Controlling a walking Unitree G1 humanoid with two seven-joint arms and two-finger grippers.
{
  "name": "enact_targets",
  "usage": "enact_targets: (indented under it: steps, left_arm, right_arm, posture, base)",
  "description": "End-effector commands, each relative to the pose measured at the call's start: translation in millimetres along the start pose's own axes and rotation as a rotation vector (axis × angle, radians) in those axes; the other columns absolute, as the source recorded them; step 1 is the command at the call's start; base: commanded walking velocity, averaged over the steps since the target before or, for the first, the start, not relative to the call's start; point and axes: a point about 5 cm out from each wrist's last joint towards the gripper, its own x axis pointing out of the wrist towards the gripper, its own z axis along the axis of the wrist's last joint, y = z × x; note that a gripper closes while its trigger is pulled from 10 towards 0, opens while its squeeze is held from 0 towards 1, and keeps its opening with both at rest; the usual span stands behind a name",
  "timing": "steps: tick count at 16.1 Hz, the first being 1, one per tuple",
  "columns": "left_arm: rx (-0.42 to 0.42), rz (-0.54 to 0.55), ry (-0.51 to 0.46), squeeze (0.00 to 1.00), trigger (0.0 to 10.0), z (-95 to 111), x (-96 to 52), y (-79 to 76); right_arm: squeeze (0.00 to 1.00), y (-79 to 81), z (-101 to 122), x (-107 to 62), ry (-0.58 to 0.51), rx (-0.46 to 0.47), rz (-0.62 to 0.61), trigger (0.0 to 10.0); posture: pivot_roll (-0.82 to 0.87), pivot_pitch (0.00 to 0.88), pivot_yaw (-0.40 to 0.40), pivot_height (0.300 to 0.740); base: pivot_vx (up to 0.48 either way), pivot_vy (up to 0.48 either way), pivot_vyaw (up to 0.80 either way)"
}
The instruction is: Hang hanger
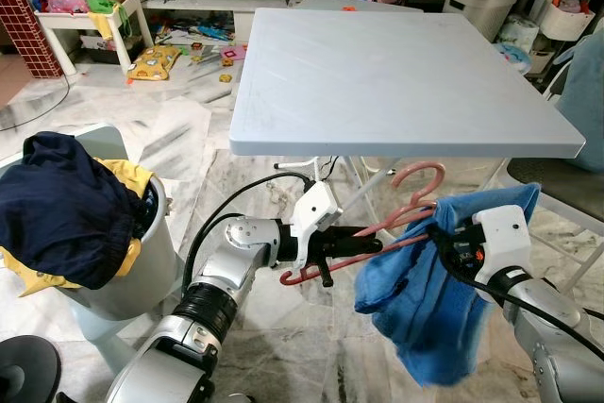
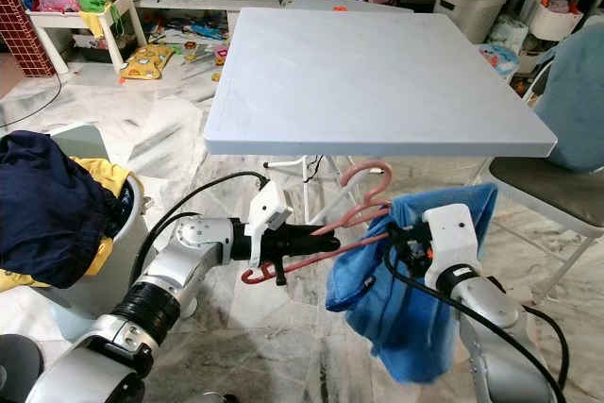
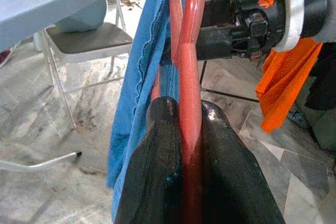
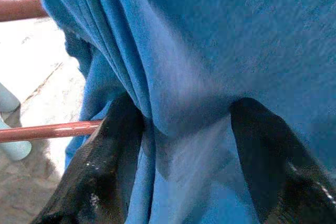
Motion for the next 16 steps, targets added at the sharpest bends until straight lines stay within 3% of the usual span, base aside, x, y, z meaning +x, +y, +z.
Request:
enact_targets:
  steps: [1, 8, 16]
  left_arm:
    - [0.035, -0.018, -0.042, 0.0, 0.0, 13, 1.1, 0.8]
    - [0.045, -0.027, -0.044, 0.0, 0.0, 16, 1.4, 1.6]
    - [0.048, -0.013, -0.033, 0.0, 0.0, 13, -0.2, 2.5]
  right_arm:
    - [0.0, -3.7, 3, -1.4, -0.017, 0.002, -0.016, 0.0]
    - [0.0, -16.5, 2, -3.0, -0.038, 0.05, -0.096, 0.0]
    - [0.0, -17.8, 7, 0.6, -0.079, 0.164, -0.144, 0.0]
  posture:
    - [-0.05, 0.0, -0.018, 0.74]
    - [-0.05, 0.0, -0.024, 0.74]
    - [-0.05, 0.0, -0.025, 0.74]
  base:
    - [0.0, 0.0, 0.0]
    - [0.0, 0.0, 0.0]
    - [0.0, 0.0, 0.0]
